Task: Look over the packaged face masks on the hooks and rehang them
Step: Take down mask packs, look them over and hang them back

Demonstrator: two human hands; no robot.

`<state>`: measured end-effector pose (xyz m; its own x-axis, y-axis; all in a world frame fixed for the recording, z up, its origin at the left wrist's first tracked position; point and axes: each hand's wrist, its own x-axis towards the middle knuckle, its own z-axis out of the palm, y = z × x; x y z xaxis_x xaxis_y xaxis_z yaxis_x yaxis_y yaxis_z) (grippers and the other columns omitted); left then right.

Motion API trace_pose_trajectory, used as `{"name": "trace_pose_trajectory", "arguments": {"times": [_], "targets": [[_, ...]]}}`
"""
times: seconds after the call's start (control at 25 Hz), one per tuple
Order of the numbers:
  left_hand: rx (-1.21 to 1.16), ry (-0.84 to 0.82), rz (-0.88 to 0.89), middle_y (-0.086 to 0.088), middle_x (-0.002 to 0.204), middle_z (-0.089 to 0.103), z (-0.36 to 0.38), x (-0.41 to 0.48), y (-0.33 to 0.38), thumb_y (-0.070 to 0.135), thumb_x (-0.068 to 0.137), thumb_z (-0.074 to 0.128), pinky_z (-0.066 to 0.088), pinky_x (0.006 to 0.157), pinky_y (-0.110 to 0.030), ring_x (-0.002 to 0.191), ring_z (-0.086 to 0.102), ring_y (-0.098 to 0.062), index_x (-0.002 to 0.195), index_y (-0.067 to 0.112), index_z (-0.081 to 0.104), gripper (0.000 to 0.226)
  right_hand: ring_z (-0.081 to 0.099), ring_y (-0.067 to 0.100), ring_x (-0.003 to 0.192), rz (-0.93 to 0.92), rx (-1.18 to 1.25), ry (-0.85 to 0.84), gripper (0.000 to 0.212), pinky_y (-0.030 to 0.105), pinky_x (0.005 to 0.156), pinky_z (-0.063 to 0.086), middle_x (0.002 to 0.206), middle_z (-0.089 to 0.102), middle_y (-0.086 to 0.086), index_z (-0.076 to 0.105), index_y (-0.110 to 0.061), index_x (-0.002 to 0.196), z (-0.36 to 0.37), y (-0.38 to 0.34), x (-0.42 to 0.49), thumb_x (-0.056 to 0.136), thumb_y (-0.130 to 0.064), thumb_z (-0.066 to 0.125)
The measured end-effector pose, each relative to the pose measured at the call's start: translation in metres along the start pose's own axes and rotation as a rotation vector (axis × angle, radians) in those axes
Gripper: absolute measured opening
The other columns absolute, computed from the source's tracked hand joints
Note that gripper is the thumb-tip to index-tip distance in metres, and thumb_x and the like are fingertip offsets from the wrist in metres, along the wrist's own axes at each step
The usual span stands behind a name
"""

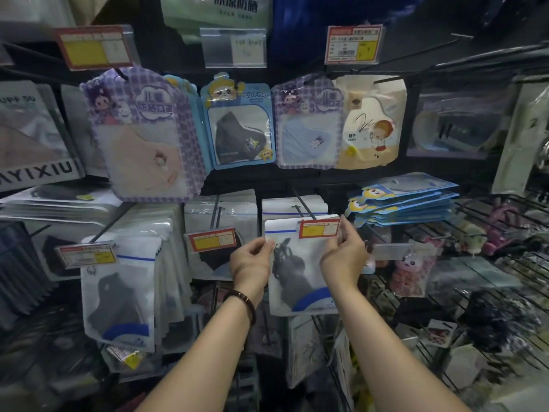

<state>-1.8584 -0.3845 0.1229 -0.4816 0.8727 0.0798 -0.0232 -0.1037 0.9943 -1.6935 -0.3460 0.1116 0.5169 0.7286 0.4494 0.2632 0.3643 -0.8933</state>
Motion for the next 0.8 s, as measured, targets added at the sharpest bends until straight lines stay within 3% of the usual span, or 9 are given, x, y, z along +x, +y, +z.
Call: {"name": "trace_pose_trajectory", "arguments": {"times": [0.08, 0.2, 0.44, 0.6, 0.8], "targets": [[0.014, 0.035, -0.027, 0.013, 0.098, 0.075, 0.006, 0.006, 0.001, 0.025, 0.098, 0.079, 0.060, 0.098, -0.032, 0.098, 0.070, -0.010, 0.115, 0.020, 0.081, 0.018, 0.069, 0.026, 0.124, -0.022, -0.074, -0.022, 0.046, 0.046, 0.111, 0.054, 0.132, 0.075, 0.008, 0.070, -0.012, 0.140, 0.012, 0.009, 0.006, 0.103, -0.034, 0.052], [0.041, 0.067, -0.018, 0.011, 0.099, 0.076, 0.011, 0.017, -0.002, 0.025, 0.098, 0.079, 0.058, 0.097, -0.030, 0.103, 0.071, -0.014, 0.114, 0.019, 0.082, 0.018, 0.071, 0.027, 0.115, 0.027, -0.162, -0.041, 0.044, 0.049, 0.102, 0.057, 0.122, 0.077, 0.005, 0.071, -0.021, 0.135, 0.025, 0.025, 0.019, 0.101, -0.039, 0.051], [0.074, 0.050, 0.012, 0.021, 0.092, 0.072, 0.017, 0.026, -0.003, 0.027, 0.099, 0.077, 0.048, 0.075, -0.013, 0.099, 0.071, -0.008, 0.117, 0.020, 0.081, 0.019, 0.073, 0.021, 0.113, 0.095, -0.182, -0.096, 0.038, 0.048, 0.100, 0.061, 0.118, 0.079, -0.003, 0.071, -0.025, 0.133, 0.033, 0.031, 0.036, 0.096, -0.031, 0.066], [0.090, 0.031, 0.030, 0.019, 0.096, 0.072, 0.017, 0.028, -0.006, 0.028, 0.101, 0.075, 0.049, 0.080, -0.016, 0.093, 0.066, -0.001, 0.121, 0.020, 0.079, 0.022, 0.073, 0.020, 0.105, 0.091, -0.183, -0.108, 0.025, 0.047, 0.094, 0.062, 0.109, 0.079, -0.005, 0.073, -0.026, 0.123, 0.028, 0.023, 0.036, 0.099, -0.028, 0.068], [0.138, 0.057, 0.038, 0.009, 0.118, 0.075, 0.003, 0.024, -0.012, 0.026, 0.102, 0.072, 0.056, 0.095, -0.027, 0.108, 0.070, -0.011, 0.126, 0.024, 0.075, 0.023, 0.064, 0.023, 0.127, 0.099, -0.179, -0.099, 0.050, 0.048, 0.113, 0.053, 0.137, 0.070, 0.004, 0.063, -0.019, 0.143, 0.014, 0.013, 0.001, 0.099, -0.042, 0.061]]}}
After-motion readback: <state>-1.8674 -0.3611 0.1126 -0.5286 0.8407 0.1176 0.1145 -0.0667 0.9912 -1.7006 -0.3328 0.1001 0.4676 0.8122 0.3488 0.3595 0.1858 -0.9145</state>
